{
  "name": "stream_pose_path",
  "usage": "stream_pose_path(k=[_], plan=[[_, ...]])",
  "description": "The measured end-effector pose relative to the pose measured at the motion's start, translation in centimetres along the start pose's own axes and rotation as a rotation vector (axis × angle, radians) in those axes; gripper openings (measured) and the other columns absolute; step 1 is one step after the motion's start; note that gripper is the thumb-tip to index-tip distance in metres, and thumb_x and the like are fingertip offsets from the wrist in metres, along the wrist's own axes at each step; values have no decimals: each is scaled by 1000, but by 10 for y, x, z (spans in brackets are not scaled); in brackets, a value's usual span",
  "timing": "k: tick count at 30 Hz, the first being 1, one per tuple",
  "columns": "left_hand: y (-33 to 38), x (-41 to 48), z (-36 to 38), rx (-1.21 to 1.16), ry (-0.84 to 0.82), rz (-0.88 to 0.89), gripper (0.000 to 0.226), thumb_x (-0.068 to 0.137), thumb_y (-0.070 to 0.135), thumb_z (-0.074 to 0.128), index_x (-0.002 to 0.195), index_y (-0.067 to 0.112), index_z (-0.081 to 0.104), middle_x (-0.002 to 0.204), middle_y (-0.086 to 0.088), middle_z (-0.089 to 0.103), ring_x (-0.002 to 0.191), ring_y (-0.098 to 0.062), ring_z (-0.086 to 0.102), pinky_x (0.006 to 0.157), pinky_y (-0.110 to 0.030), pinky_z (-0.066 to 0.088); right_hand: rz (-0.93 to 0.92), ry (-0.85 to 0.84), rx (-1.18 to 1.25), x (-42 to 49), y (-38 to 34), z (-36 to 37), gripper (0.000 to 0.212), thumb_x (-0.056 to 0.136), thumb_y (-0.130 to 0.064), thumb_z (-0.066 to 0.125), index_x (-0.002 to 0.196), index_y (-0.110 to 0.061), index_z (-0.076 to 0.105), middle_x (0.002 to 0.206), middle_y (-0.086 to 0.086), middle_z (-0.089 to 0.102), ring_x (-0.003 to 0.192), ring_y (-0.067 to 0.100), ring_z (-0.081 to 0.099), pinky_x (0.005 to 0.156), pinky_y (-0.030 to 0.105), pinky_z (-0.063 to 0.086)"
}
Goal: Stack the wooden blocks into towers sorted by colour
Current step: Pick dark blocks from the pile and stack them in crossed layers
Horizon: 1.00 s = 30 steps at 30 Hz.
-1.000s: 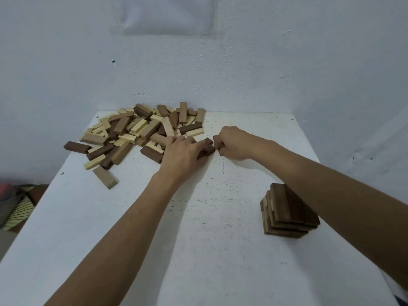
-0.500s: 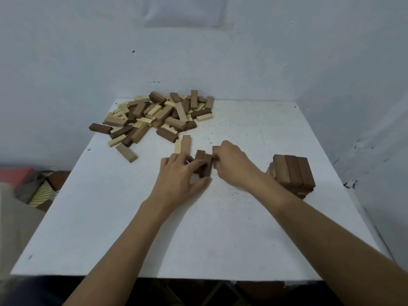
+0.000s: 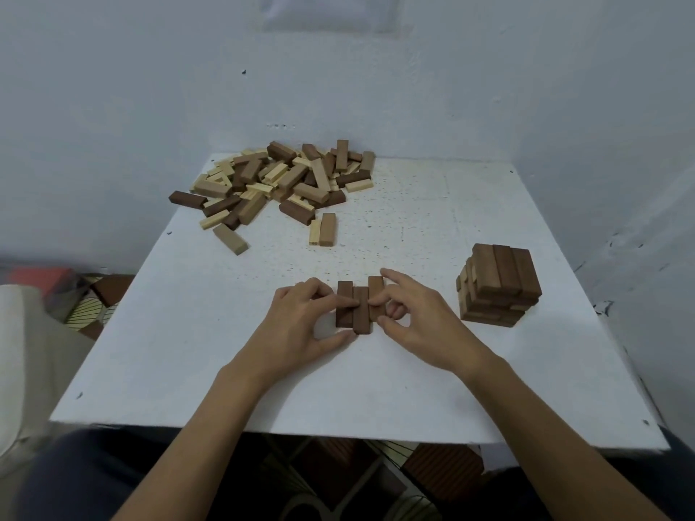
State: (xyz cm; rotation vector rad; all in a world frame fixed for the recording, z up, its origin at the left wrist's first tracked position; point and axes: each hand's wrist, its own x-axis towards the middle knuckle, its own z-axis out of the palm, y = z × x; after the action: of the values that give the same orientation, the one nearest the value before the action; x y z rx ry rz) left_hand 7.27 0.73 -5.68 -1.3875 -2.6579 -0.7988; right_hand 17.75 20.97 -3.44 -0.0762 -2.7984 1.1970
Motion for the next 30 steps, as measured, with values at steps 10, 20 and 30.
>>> stream_pose_path(k=[10,20,30], plan=[[0,0,6,-68,42,-7,45,81,62,60,117,37,67,99,13,53,91,-2,49,83,-35,44,-17,-93,41,0,4,-7,27,84,-20,74,108,-27,63,122,-11,48,91,3,53,83,11,44],[31,-5,4,71,144,-186,83,62,87,55,121,29,52,100,15,55,95,-8,54,88,-33,39,58,-93,46,11,1,-13,47,93,-26,61,137,-36,48,131,-15,46,84,5,59,76,13,47],[48,-1,20,160,218,-365,81,59,78,63,115,23,42,89,13,55,85,-13,52,83,-33,39,-2,-331,-290,36,-3,-13,74,91,-1,43,135,-61,42,143,-5,26,124,17,34,101,31,39]])
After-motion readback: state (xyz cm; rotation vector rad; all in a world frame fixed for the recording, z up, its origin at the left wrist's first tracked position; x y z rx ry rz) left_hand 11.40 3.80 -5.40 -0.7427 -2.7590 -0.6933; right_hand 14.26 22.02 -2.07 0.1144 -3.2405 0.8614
